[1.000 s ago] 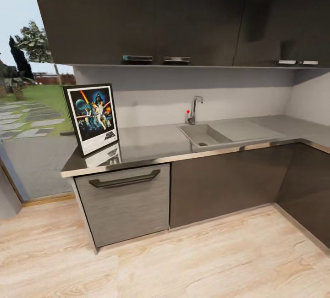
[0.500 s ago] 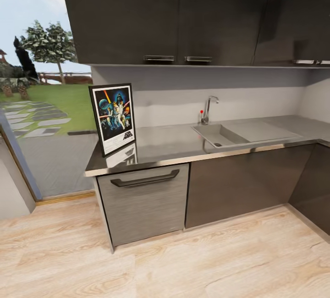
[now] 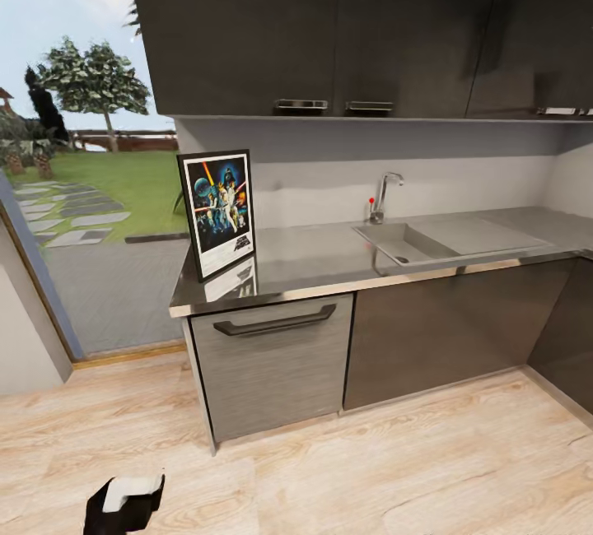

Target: Pick up the poster from the kitchen countertop and hang it on one of the wall nails in the kitchen.

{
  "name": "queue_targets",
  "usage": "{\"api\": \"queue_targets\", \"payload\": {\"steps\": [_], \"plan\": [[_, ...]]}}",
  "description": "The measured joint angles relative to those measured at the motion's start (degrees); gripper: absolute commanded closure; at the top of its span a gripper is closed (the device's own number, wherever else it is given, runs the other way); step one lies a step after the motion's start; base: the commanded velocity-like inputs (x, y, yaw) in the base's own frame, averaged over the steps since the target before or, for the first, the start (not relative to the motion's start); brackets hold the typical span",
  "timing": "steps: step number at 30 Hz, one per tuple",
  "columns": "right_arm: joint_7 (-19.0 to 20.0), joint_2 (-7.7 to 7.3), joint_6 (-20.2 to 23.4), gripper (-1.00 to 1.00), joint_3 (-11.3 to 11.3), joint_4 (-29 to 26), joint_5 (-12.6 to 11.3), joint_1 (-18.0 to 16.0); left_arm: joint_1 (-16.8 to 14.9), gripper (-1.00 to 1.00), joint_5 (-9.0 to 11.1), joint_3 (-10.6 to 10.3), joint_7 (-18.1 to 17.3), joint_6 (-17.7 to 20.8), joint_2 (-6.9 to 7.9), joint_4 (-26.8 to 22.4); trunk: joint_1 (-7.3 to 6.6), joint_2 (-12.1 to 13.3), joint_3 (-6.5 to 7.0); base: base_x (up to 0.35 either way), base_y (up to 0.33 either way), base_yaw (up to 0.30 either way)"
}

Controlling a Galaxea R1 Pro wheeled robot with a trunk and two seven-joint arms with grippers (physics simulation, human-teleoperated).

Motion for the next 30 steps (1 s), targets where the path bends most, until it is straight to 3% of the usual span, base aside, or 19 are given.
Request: {"api": "queue_targets", "payload": {"steps": [3,4,9,13,18,21,22,23,25,26,27,30], "plan": [[0.07,-0.02,-0.75,-1.0,-3.4,-0.37,-0.08,0.0,-0.01,-1.0,0.05,0.24,0.01,4.77,-0.01,-6.5,0.0,0.0,0.0,0.0,0.0,0.0],[0.1,-0.05,-1.05,-1.0,-4.77,-0.93,-0.11,0.03,-0.01,-1.0,0.09,0.32,0.04,9.28,-0.02,-11.24,0.0,0.0,0.01,0.0,0.0,0.0],[0.14,-0.22,-2.08,-1.0,-6.46,-3.68,-0.14,0.12,-0.1,-1.0,0.19,0.38,0.08,17.39,-0.38,-20.62,0.0,0.0,0.0,0.0,0.0,0.0],[0.1,-0.28,-3.42,-1.0,-7.05,-7.48,-0.15,0.59,-3.76,-1.0,2.01,0.39,0.07,21.81,-0.8,-23.8,0.0,0.01,0.02,0.0,0.0,0.0],[0.08,-0.29,-4.04,-1.0,-7.33,-11.75,-0.15,2.35,-12.4,-1.0,5.11,0.4,0.06,28.33,-0.93,-24.79,0.0,0.01,0.02,0.0,0.0,0.0],[0.08,-0.28,-4.3,-1.0,-7.51,-18.08,-0.21,5.98,-22.79,-1.0,6.51,0.38,0.11,35.98,-1.03,-24.87,0.0,0.0,0.0,0.0,0.0,0.0],[0.08,-0.26,-4.32,-1.0,-7.57,-20.71,-0.27,7.53,-28.16,-1.0,6.84,0.36,0.17,38.82,-1.05,-24.5,0.0,0.0,0.01,0.0,0.0,0.0],[0.09,-0.18,-4.34,-1.0,-7.64,-24.42,-0.68,9.7,-35.86,-1.0,7.14,0.35,0.4,43.51,-1.14,-22.51,0.0,0.01,0.0,0.0,0.0,0.0],[0.11,-0.12,-4.36,-1.0,-7.65,-25.59,-0.89,10.4,-41.05,-1.0,7.2,0.33,0.48,45.13,-1.19,-20.84,0.0,0.0,0.01,0.0,0.0,0.0],[0.13,-0.09,-4.39,-1.0,-7.7,-26.38,-1.03,10.92,-45.22,-1.0,7.28,0.3,0.54,46.07,-1.21,-18.47,0.0,0.01,0.01,0.0,0.0,0.0],[0.14,-0.05,-4.42,-1.0,-7.91,-27.35,-1.19,11.63,-52.95,-1.0,7.27,0.23,0.64,47.1,-1.24,-11.39,0.01,0.02,0.01,0.0,0.0,0.0],[0.12,-0.03,-4.43,-1.0,-8.0,-27.69,-1.2,11.89,-57.52,-1.0,7.26,0.2,0.68,46.6,-1.25,-4.59,0.0,0.01,0.0,0.0,0.0,0.0]]}}
